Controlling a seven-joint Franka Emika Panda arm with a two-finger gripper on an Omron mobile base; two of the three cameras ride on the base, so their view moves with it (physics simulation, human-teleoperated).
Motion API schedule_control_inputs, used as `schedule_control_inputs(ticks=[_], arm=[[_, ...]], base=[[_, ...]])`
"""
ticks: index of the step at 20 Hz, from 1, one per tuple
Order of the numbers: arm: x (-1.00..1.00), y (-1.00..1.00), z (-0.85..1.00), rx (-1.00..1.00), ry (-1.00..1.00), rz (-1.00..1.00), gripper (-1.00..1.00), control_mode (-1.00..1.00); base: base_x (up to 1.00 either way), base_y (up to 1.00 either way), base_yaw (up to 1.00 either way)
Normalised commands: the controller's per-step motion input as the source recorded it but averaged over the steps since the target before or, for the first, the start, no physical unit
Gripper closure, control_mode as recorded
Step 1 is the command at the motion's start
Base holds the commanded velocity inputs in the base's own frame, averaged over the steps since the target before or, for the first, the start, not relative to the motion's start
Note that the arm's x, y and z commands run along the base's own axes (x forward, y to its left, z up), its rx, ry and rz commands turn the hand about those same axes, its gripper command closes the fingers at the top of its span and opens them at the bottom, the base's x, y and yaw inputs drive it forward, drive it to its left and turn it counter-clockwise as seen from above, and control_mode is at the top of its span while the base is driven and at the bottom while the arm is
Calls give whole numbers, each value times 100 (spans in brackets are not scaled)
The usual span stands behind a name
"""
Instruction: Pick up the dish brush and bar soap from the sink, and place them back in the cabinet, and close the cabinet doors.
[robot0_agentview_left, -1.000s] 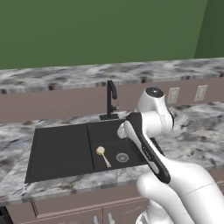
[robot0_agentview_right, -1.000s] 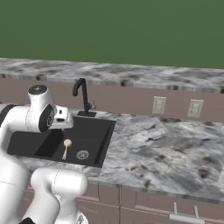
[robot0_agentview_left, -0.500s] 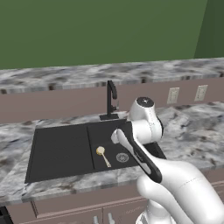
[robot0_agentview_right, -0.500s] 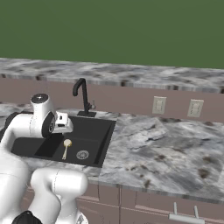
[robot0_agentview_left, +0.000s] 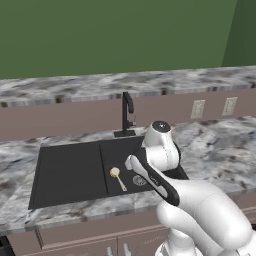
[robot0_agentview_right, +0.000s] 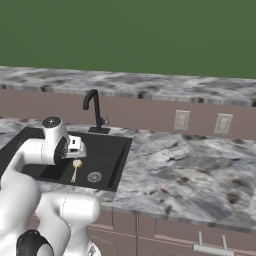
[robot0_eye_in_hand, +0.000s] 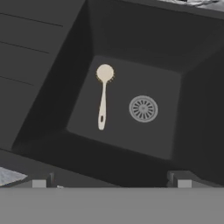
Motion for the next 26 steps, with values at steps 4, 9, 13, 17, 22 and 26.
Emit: schedule_control_inputs(ticks=[4,9,13,17,22,26], arm=[[13,16,-34,0,0,0,-100,-100],[14,15,-29,0,0,0,-100,-100],[20,8,-23,0,0,0,-100,-100],[20,7,-24,0,0,0,-100,-100],[20,9,-24,0,0,0,-100,-100],[22,11,-22,0,0,0,-100,-100]], base=[[0,0,0],[0,0,0],[0,0,0],[0,0,0],[0,0,0],[0,0,0]])
